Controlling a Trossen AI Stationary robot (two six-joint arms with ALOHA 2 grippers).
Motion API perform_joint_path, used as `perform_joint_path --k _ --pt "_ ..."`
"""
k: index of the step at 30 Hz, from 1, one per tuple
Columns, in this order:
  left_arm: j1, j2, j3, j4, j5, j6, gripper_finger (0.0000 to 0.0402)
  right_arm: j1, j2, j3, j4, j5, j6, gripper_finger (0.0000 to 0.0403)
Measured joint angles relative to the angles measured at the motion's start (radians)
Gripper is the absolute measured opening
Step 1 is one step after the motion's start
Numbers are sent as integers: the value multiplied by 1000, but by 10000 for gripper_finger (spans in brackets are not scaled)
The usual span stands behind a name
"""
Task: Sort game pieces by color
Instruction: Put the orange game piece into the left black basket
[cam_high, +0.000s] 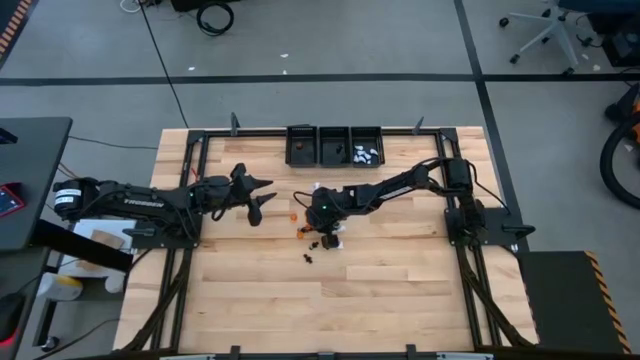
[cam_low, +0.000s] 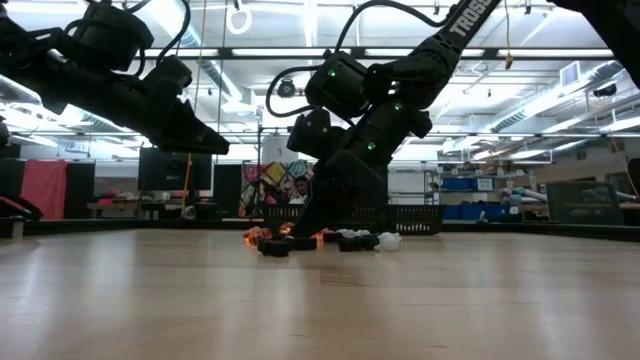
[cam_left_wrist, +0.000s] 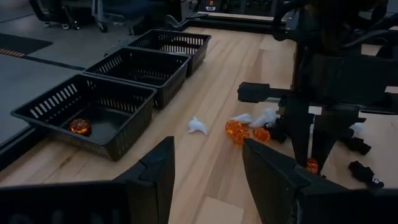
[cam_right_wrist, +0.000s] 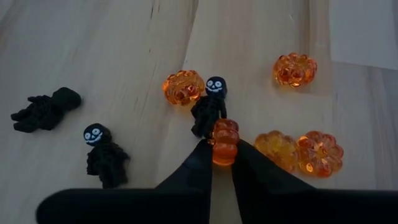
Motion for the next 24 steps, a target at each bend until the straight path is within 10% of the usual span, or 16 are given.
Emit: perform_joint_path --k 24 --pt "0 0 0 0 0 4 167 -111 -72 30 9 61 0 50"
